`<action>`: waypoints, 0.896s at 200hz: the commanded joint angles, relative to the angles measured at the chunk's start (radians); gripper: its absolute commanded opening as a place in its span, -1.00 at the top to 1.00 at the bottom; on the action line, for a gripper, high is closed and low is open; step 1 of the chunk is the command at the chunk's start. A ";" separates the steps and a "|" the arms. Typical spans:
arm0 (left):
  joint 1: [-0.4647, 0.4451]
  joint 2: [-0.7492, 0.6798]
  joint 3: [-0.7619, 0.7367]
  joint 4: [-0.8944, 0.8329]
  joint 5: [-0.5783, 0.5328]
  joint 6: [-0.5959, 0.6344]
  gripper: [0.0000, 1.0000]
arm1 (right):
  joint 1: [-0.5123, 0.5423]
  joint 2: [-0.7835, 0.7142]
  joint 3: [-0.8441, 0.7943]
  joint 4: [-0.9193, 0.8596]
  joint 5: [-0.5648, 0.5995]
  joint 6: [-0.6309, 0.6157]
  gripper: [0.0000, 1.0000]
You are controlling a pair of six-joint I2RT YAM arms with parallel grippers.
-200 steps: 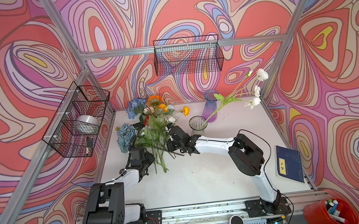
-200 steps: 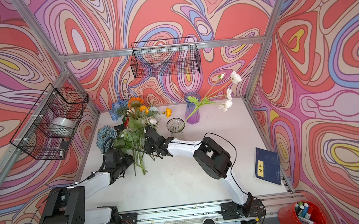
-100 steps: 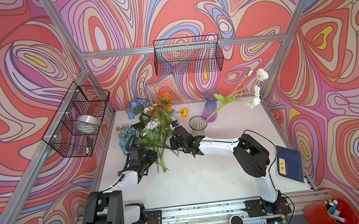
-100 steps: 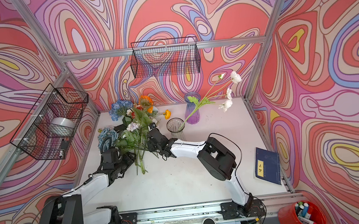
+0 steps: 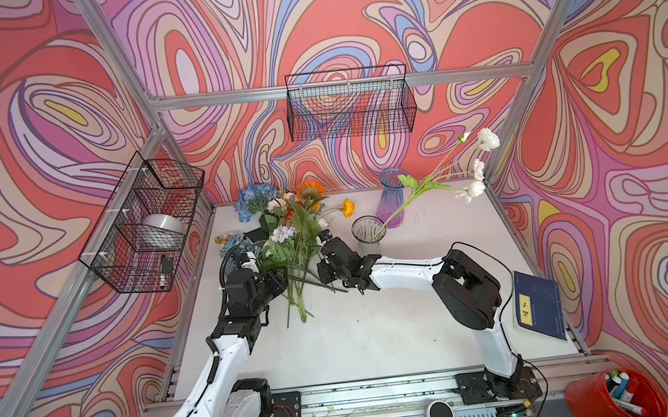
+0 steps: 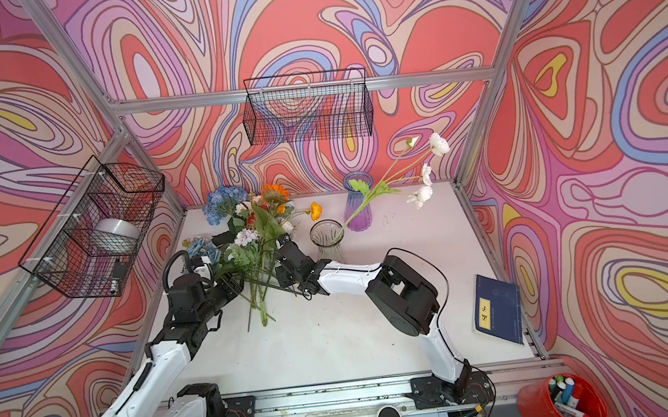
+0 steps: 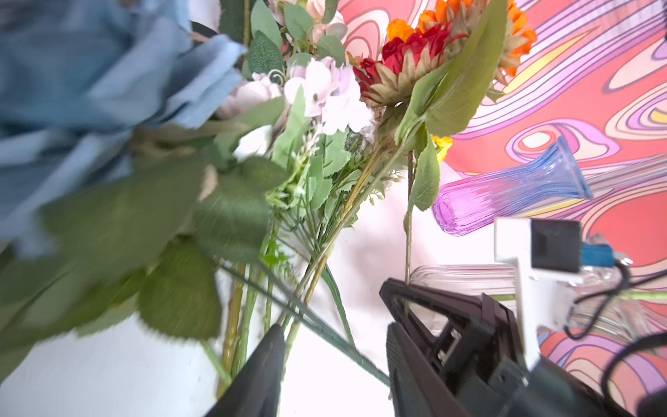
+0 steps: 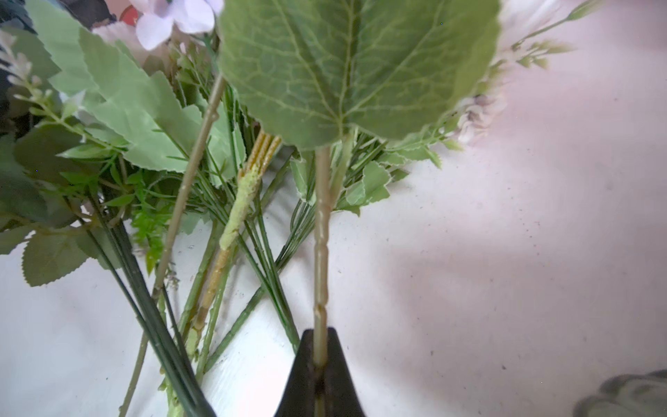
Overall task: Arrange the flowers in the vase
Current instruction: 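Grasp flower stems in the pile with both grippers, then lift the orange flower up with the left gripper while right holds stems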
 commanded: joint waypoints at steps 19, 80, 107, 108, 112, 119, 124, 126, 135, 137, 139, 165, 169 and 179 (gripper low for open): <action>-0.003 0.196 0.112 0.147 0.075 0.125 0.10 | -0.004 -0.002 -0.006 0.021 -0.047 0.007 1.00; -0.013 0.358 0.158 0.211 0.115 0.211 0.14 | -0.008 0.000 -0.005 0.021 -0.064 0.027 1.00; -0.026 0.373 0.157 0.214 0.115 0.221 0.15 | -0.010 -0.003 -0.003 0.019 -0.065 0.026 1.00; -0.026 0.374 0.158 0.212 0.113 0.221 0.16 | -0.010 -0.004 -0.003 0.018 -0.065 0.025 1.00; -0.027 0.378 0.161 0.206 0.108 0.227 0.16 | -0.011 -0.003 -0.003 0.018 -0.065 0.026 1.00; -0.028 0.387 0.165 0.199 0.101 0.230 0.20 | -0.010 -0.004 -0.004 0.017 -0.069 0.023 1.00; -0.028 0.395 0.168 0.198 0.100 0.234 0.23 | -0.010 -0.005 -0.005 0.016 -0.069 0.024 1.00; -0.028 0.398 0.169 0.197 0.099 0.235 0.24 | -0.011 -0.005 -0.005 0.017 -0.070 0.024 1.00; -0.030 0.414 0.176 0.197 0.095 0.238 0.27 | -0.011 -0.008 -0.006 0.016 -0.070 0.022 1.00; -0.031 0.419 0.177 0.197 0.094 0.239 0.28 | -0.011 -0.008 -0.007 0.016 -0.070 0.023 1.00; -0.031 0.423 0.179 0.196 0.094 0.240 0.29 | -0.010 -0.009 -0.008 0.016 -0.070 0.023 1.00; -0.045 0.471 0.214 0.169 0.085 0.262 0.38 | -0.011 -0.012 -0.010 0.019 -0.072 0.024 1.00; -0.046 0.475 0.217 0.165 0.082 0.264 0.41 | -0.012 -0.012 -0.009 0.019 -0.072 0.024 1.00; -0.048 0.483 0.221 0.168 0.081 0.262 0.53 | -0.012 -0.011 -0.008 0.019 -0.074 0.024 1.00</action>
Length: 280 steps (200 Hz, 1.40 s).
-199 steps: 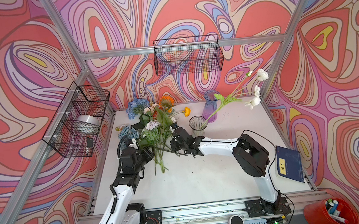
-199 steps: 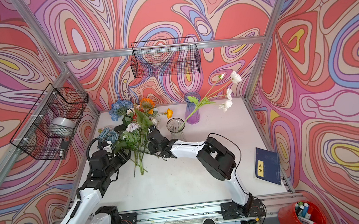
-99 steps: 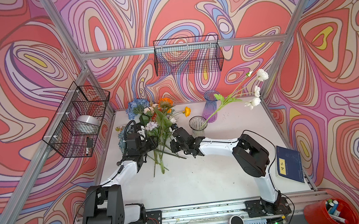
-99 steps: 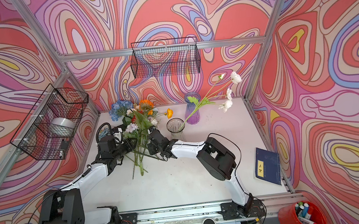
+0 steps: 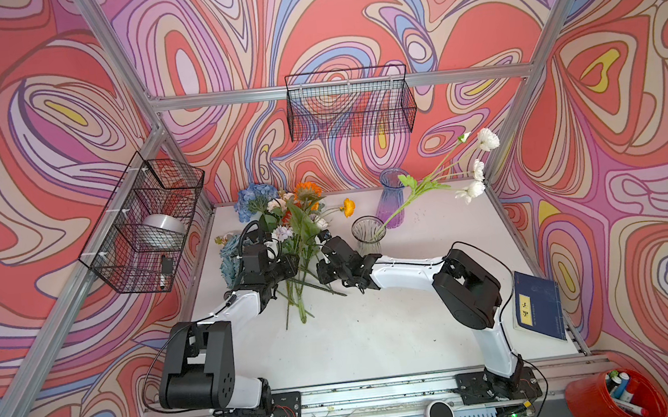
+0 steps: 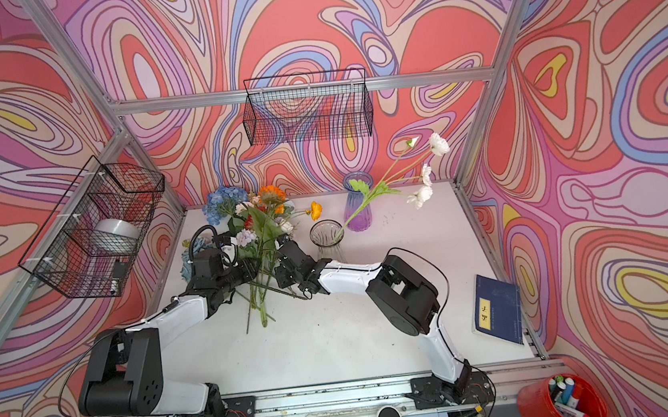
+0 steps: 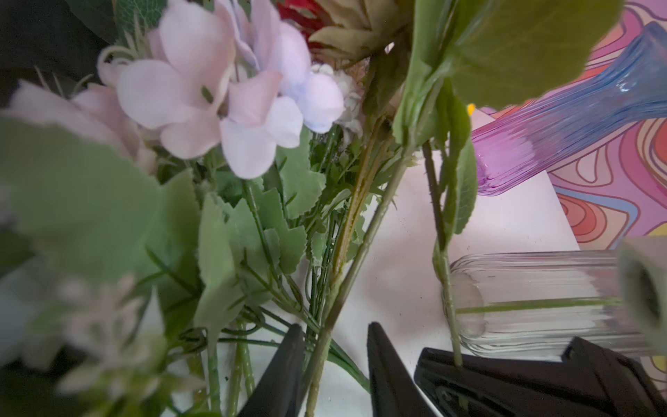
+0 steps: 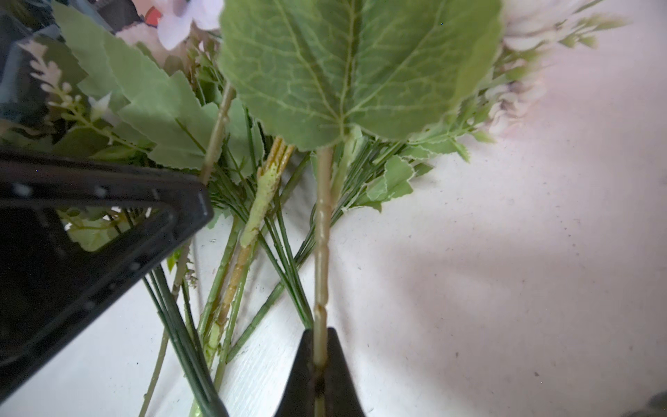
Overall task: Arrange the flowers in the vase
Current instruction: 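Lift the orange flower up with the left gripper while right holds stems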
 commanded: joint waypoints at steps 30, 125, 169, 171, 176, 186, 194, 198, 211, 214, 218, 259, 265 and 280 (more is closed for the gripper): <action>-0.019 0.026 0.038 0.006 -0.012 0.035 0.88 | -0.005 -0.011 -0.009 0.005 -0.011 0.003 1.00; -0.051 0.114 0.114 -0.053 -0.085 0.066 0.52 | -0.004 -0.035 -0.032 -0.005 -0.018 -0.010 1.00; -0.054 0.122 0.119 -0.040 -0.079 0.066 1.00 | -0.006 -0.044 -0.052 0.000 -0.011 -0.004 1.00; -0.053 0.120 0.118 -0.039 -0.080 0.064 1.00 | -0.007 -0.045 -0.052 0.000 -0.011 -0.004 1.00; -0.053 0.116 0.116 -0.035 -0.080 0.059 1.00 | -0.007 -0.042 -0.052 -0.003 -0.008 0.002 1.00; -0.053 0.098 0.105 -0.018 -0.084 0.044 1.00 | -0.006 -0.039 -0.053 -0.010 0.000 0.014 1.00; -0.052 0.077 0.092 0.003 -0.095 0.026 1.00 | -0.006 -0.036 -0.058 -0.010 -0.001 0.020 1.00; -0.052 0.064 0.084 0.015 -0.106 0.016 1.00 | -0.007 -0.037 -0.062 -0.006 -0.001 0.023 1.00; -0.053 0.021 0.058 0.057 -0.146 -0.009 1.00 | -0.007 -0.035 -0.080 0.007 -0.005 0.037 1.00; -0.053 0.011 0.054 0.066 -0.158 -0.014 1.00 | -0.006 -0.036 -0.083 0.010 -0.007 0.039 1.00; -0.053 -0.002 0.047 0.077 -0.174 -0.020 1.00 | -0.007 -0.036 -0.088 0.014 -0.008 0.042 1.00; -0.053 -0.098 0.014 0.190 -0.307 -0.041 1.00 | -0.007 -0.028 -0.120 0.043 -0.032 0.065 1.00; -0.053 -0.107 0.014 0.203 -0.307 -0.041 1.00 | -0.007 -0.025 -0.121 0.041 -0.034 0.065 1.00; -0.053 -0.130 0.008 0.247 -0.276 -0.042 1.00 | -0.007 -0.021 -0.115 0.038 -0.038 0.064 1.00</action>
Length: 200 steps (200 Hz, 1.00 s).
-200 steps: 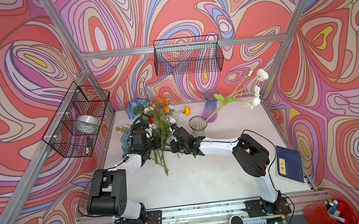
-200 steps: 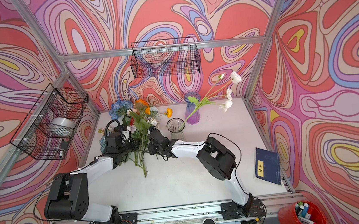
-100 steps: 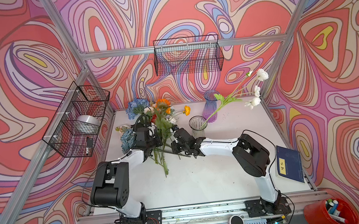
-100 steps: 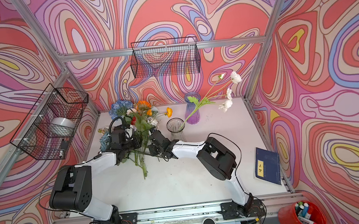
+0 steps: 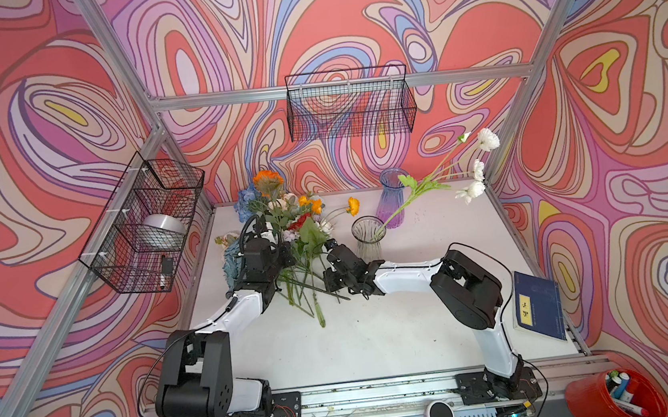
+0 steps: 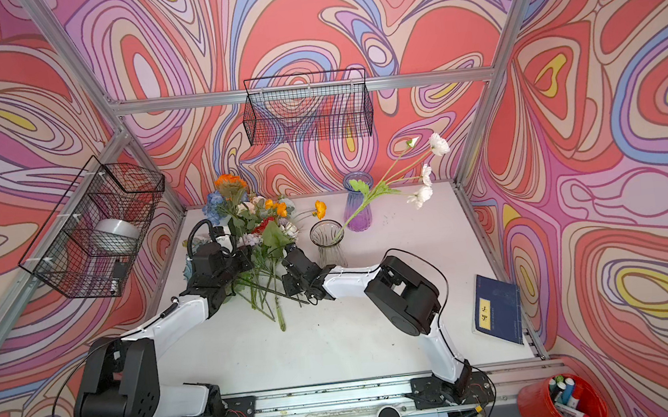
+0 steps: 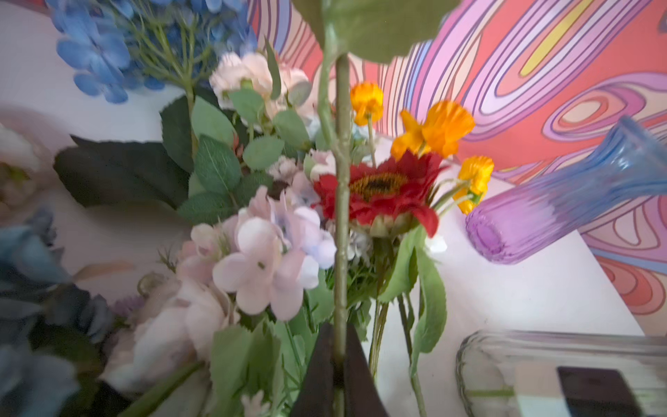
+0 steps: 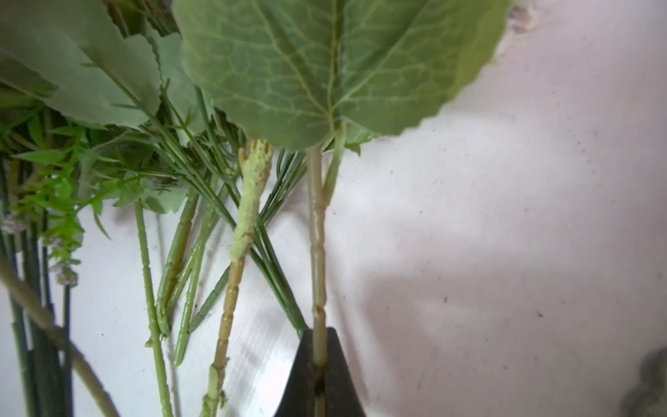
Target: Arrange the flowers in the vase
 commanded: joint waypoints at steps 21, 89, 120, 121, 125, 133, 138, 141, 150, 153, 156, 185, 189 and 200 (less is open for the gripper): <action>0.002 -0.088 -0.038 0.210 0.036 -0.031 1.00 | -0.003 -0.010 -0.001 0.004 -0.014 0.014 1.00; -0.004 -0.365 -0.029 0.160 -0.011 0.017 1.00 | -0.003 -0.026 0.053 -0.053 -0.008 -0.036 0.67; -0.022 -0.439 0.050 0.002 -0.032 0.074 1.00 | -0.003 -0.091 0.077 -0.095 0.012 -0.071 0.46; -0.023 -0.441 0.051 -0.001 -0.033 0.075 1.00 | -0.003 -0.093 0.077 -0.096 0.012 -0.072 0.45; -0.028 -0.447 0.056 -0.011 -0.039 0.084 1.00 | -0.003 -0.100 0.079 -0.100 0.011 -0.076 0.44; -0.040 -0.454 0.063 -0.025 -0.052 0.106 1.00 | -0.002 -0.116 0.085 -0.113 0.012 -0.085 0.42; -0.049 -0.453 0.065 -0.031 -0.066 0.120 1.00 | -0.003 -0.125 0.088 -0.121 0.012 -0.090 0.40; -0.054 -0.452 0.064 -0.031 -0.072 0.127 1.00 | -0.003 -0.129 0.089 -0.126 0.013 -0.091 0.39; -0.060 -0.440 0.062 -0.029 -0.085 0.139 1.00 | -0.002 -0.148 0.090 -0.137 0.014 -0.096 0.35; -0.061 -0.434 0.059 -0.027 -0.085 0.140 1.00 | -0.003 -0.154 0.088 -0.139 0.015 -0.098 0.33; -0.061 -0.427 0.058 -0.025 -0.086 0.140 1.00 | -0.003 -0.161 0.086 -0.142 0.016 -0.099 0.32; -0.063 -0.349 0.010 0.054 -0.085 0.123 1.00 | -0.002 -0.227 0.064 -0.174 0.020 -0.114 0.26; -0.064 -0.340 0.006 0.063 -0.086 0.119 1.00 | -0.002 -0.236 0.062 -0.179 0.020 -0.116 0.26; -0.067 -0.313 0.003 0.075 -0.087 0.115 1.00 | -0.003 -0.262 0.051 -0.196 0.027 -0.118 0.23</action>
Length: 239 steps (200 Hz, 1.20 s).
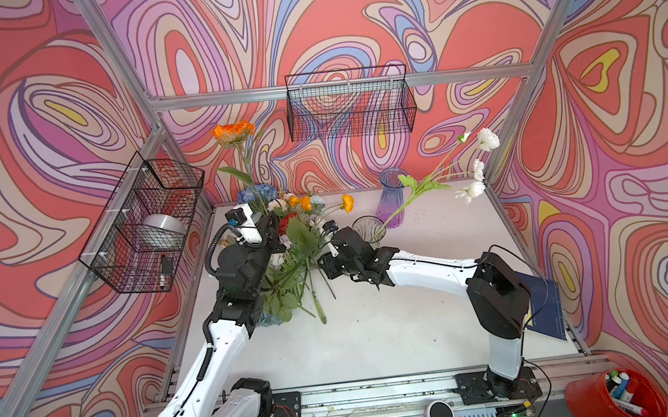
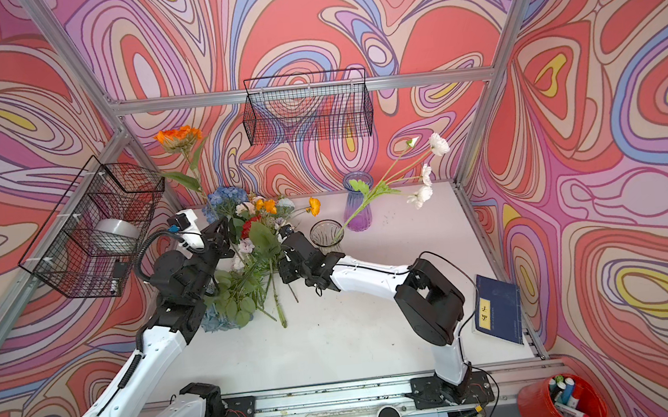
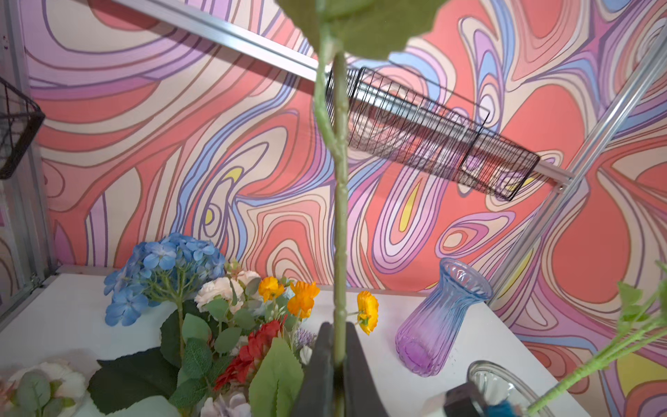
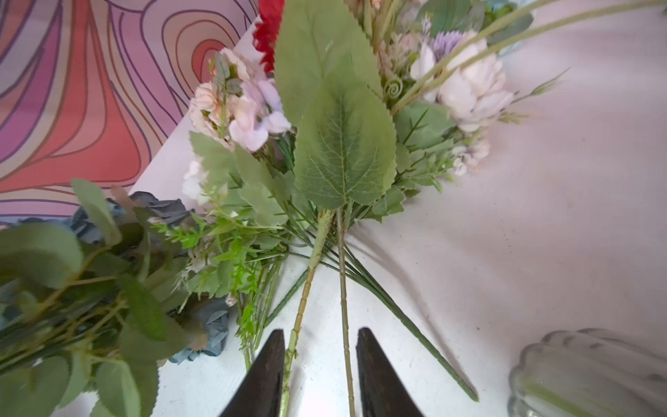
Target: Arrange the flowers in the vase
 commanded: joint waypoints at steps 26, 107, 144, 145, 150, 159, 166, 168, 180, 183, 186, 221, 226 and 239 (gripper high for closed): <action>-0.015 0.108 -0.023 0.049 -0.018 0.008 1.00 | -0.001 -0.144 -0.028 -0.102 0.029 -0.042 0.10; -0.067 0.240 -0.024 0.050 -0.011 0.046 1.00 | -0.001 -0.311 0.006 -0.260 0.067 -0.159 -0.02; -0.095 0.248 -0.019 0.028 -0.013 0.059 1.00 | 0.041 -0.212 0.066 -0.313 -0.149 -0.265 -0.02; -0.096 0.247 -0.019 0.028 -0.013 0.059 1.00 | 0.043 -0.207 0.068 -0.315 -0.153 -0.267 -0.02; -0.101 0.245 -0.019 0.022 -0.013 0.062 1.00 | 0.046 -0.190 0.075 -0.322 -0.167 -0.278 -0.02; -0.108 0.240 -0.017 0.013 -0.016 0.071 1.00 | 0.053 -0.144 0.093 -0.346 -0.199 -0.305 -0.02; -0.115 0.238 -0.017 0.008 -0.022 0.079 1.00 | 0.058 -0.114 0.108 -0.362 -0.219 -0.328 -0.02; -0.118 0.237 -0.017 0.005 -0.022 0.081 1.00 | 0.060 -0.112 0.113 -0.366 -0.224 -0.335 -0.02; -0.128 0.235 -0.018 -0.003 -0.028 0.091 1.00 | 0.066 -0.048 0.135 -0.388 -0.240 -0.370 -0.03; -0.132 0.235 -0.019 -0.003 -0.031 0.093 1.00 | 0.069 -0.038 0.139 -0.393 -0.242 -0.380 -0.03; -0.132 0.236 -0.019 -0.004 -0.031 0.095 1.00 | 0.070 -0.030 0.143 -0.396 -0.244 -0.388 -0.03; -0.140 0.236 -0.027 -0.016 -0.032 0.103 1.00 | 0.072 0.034 0.162 -0.418 -0.215 -0.462 -0.04; -0.140 0.235 -0.028 -0.018 -0.033 0.104 1.00 | 0.072 0.041 0.166 -0.430 -0.210 -0.469 -0.04; -0.143 0.233 -0.028 -0.025 -0.036 0.110 1.00 | 0.073 0.053 0.166 -0.451 -0.198 -0.479 -0.02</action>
